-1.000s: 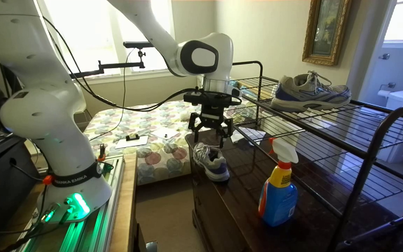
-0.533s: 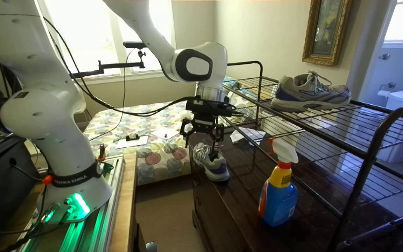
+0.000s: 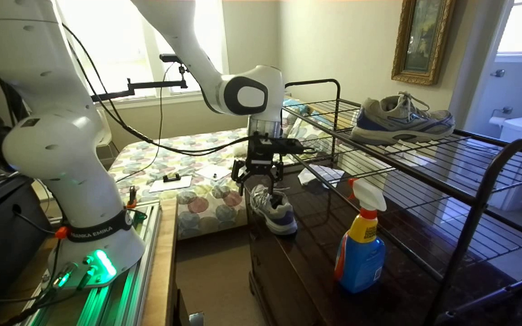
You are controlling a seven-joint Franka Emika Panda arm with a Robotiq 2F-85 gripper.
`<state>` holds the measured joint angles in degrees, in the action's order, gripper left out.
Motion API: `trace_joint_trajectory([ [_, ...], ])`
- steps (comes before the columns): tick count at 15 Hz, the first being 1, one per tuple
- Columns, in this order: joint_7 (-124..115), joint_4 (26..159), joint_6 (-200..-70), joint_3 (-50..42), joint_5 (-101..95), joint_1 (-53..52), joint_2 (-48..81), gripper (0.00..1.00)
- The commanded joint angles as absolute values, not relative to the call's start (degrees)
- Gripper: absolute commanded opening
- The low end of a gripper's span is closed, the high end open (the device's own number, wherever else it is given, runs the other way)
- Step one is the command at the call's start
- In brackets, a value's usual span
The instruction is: Place the left sneaker on the topmost shelf of the rack.
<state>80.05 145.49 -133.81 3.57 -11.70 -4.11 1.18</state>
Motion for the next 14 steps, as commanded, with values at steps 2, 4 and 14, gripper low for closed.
trace_joint_trajectory([
  [2,87.8,142.9,-137.6,6.2,-12.4,-5.4,8.0,1.0],
  [4,89.1,141.8,-138.1,6.6,-12.5,-5.0,10.4,1.0],
  [14,79.2,137.0,-143.8,4.4,-19.9,-5.0,17.0,1.0],
])
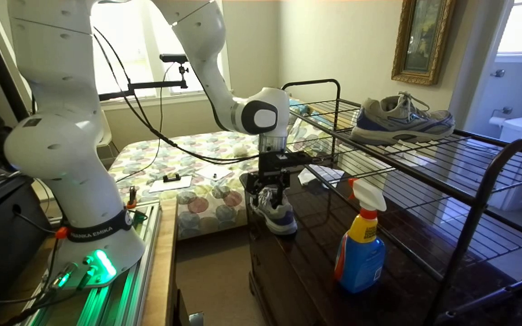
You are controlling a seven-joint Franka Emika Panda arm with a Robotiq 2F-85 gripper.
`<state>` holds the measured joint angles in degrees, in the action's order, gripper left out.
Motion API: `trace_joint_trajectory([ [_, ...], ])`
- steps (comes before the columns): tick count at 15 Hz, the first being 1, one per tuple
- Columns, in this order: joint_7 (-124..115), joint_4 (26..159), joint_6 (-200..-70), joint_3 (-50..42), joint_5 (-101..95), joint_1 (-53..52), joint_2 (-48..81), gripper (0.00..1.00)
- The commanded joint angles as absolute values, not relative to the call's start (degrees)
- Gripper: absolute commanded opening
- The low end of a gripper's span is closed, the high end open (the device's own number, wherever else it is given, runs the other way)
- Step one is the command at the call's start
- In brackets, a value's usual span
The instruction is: Place the left sneaker on the topmost shelf of the rack.
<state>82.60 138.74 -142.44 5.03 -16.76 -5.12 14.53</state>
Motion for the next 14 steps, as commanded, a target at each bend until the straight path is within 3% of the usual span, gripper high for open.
trace_joint_trajectory([
  [1,78.8,137.4,-143.9,4.2,-20.1,-4.7,16.9,1.0],
  [12,76.2,135.0,-144.3,4.3,-19.3,-3.6,22.5,1.0],
  [14,76.0,134.2,-144.2,4.5,-19.2,-3.7,23.4,0.96],
])
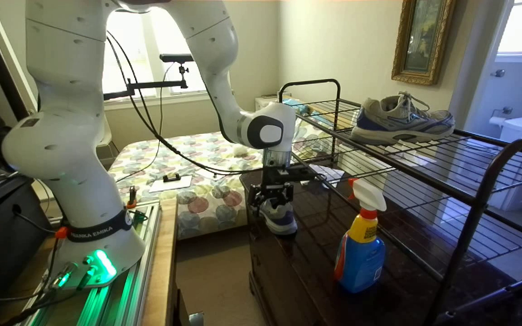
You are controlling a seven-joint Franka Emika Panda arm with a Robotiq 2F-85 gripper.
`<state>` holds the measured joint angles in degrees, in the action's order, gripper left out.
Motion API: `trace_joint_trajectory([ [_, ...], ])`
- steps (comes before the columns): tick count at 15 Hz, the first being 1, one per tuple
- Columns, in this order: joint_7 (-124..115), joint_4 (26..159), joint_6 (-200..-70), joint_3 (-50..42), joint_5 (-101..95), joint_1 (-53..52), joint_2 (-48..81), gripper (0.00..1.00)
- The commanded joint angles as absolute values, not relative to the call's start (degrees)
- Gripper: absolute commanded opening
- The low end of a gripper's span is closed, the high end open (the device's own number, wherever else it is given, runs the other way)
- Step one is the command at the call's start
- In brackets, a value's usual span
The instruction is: Place the left sneaker on the topmost shelf of the rack.
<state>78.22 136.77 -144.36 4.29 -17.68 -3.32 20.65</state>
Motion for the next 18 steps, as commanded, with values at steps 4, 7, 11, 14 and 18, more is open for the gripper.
trace_joint_trajectory([
  [4,75.5,133.5,-144.3,4.5,-19.1,-3.6,24.3,0.64],
  [7,75.1,133.0,-144.3,4.5,-19.1,-3.5,24.2,0.41],
  [11,74.9,132.7,-144.3,4.6,-18.5,-3.0,24.3,0.14],
  [14,73.7,132.6,-143.8,4.4,-18.3,-3.1,24.2,0.02],
  [18,72.3,135.7,-141.1,4.4,-18.8,-3.1,19.4,0.03],
])
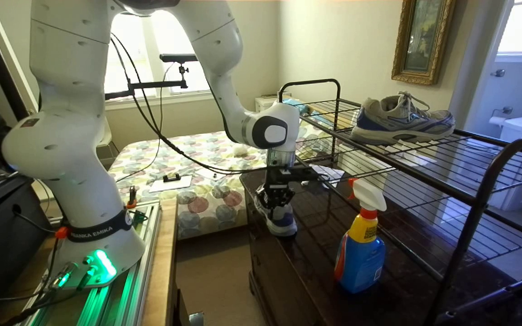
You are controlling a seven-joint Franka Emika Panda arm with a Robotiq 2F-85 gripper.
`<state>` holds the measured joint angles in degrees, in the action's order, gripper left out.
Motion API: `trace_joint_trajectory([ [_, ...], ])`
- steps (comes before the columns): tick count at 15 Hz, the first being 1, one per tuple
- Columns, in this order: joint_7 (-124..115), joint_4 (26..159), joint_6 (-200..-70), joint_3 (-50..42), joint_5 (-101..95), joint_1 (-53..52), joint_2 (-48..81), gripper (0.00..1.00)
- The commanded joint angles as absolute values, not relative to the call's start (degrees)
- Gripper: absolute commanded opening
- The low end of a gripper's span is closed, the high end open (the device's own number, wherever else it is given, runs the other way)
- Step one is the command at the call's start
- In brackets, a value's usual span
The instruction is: Place the left sneaker on the topmost shelf of the rack.
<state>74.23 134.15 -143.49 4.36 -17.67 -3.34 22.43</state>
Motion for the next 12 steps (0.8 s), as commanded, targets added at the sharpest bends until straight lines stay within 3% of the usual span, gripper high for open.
trace_joint_trajectory([
  [1,72.9,137.7,-140.2,4.5,-18.8,-2.8,16.8,0.03],
  [12,64.8,157.5,-135.2,4.4,-18.1,-3.8,-14.2,0.03],
])
